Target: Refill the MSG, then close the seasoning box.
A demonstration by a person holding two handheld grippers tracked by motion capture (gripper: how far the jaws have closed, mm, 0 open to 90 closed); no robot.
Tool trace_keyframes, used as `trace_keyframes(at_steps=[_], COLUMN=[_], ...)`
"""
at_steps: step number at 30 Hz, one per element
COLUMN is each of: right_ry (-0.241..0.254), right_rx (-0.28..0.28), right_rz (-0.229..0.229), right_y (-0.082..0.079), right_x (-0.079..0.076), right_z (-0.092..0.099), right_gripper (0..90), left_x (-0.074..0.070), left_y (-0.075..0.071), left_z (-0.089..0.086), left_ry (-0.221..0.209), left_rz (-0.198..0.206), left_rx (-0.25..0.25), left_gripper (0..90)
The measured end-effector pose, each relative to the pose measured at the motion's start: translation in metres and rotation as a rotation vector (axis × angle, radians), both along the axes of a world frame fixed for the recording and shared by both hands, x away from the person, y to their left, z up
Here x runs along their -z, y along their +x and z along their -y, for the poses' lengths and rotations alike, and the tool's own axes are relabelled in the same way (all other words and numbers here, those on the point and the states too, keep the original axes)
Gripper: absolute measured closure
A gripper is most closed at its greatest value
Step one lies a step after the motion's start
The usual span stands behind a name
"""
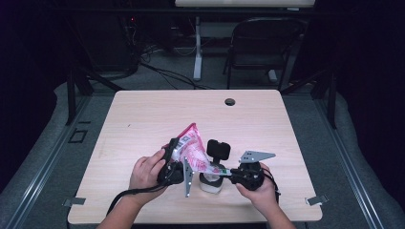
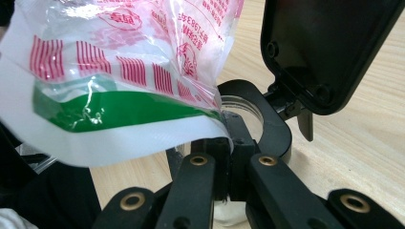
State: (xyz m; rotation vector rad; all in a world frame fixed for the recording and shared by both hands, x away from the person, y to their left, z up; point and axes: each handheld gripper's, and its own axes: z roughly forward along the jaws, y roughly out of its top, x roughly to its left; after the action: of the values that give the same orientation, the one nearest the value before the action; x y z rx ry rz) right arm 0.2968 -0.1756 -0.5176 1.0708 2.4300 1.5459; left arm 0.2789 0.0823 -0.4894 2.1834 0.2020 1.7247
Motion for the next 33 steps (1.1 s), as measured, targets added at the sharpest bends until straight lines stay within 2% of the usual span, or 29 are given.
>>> trace_keyframes(at_steps=[33], right_ry=[-0.006], right_rx=[0.001], right_rz=[0.001], right_y=[-0.0008], right_x=[0.0000], right_z=[0.0010], right_gripper=[90.0], left_x=[0.0012], left_y=[-0.0002], left_z=[0.0006], left_ry=[-0.009], left_rz=[0.003], left_rx=[0.002], left_gripper=[65.7])
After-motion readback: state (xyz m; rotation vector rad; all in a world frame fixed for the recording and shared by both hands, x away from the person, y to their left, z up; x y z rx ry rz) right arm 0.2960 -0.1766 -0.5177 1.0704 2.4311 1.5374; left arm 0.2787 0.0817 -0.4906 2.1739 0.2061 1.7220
